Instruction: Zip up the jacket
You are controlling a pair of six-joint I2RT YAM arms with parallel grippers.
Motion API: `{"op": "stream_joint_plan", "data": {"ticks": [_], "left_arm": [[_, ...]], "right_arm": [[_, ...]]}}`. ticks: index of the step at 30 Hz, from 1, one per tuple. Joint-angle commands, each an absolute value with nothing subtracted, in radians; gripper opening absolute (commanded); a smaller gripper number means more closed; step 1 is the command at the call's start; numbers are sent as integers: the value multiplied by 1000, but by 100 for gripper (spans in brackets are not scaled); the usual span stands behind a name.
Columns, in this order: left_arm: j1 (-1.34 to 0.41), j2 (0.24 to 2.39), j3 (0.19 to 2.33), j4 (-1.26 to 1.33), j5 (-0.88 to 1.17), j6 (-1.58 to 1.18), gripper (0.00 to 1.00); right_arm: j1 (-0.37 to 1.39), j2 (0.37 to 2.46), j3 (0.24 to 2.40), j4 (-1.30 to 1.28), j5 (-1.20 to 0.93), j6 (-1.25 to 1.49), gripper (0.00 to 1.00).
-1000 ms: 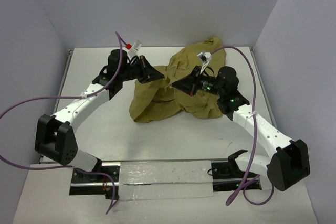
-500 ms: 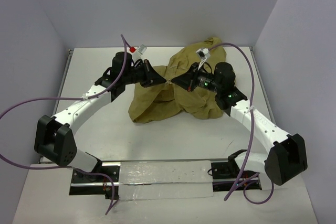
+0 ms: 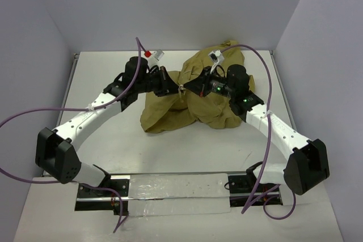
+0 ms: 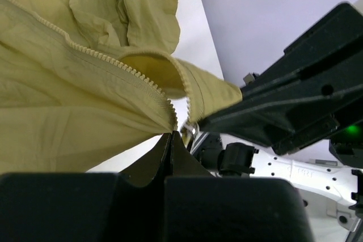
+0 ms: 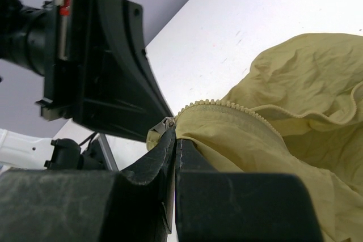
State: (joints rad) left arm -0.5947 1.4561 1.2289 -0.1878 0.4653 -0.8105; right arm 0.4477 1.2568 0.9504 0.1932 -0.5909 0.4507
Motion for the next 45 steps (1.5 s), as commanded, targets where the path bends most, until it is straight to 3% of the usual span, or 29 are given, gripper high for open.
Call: {"op": "stream_joint_plan", "data": {"ticks": [1,11,27,35,39,45], "left_arm": [[-614,1382,1285,-231,423,-764,0],[-615,1388,1327,-351,360,-700,0],[-614,1353,1356,-359,233,-698,0],[-615,1340,1339,-315,267,-702,0],[-601,1321,1362,-356,204,-657,0],[-537,1257,1334,-271,263,-623,0]], "right_arm": [[456,1261,1003,199,-558,426,0],[456,1246,995,237,-568,439,0],[469,1245,1011,162,-548,378,0],[469,1240,1008,181,-542,387,0],[463,1200,962,296,-600,431,0],[462,1146,884,451,-679,491,0]]}}
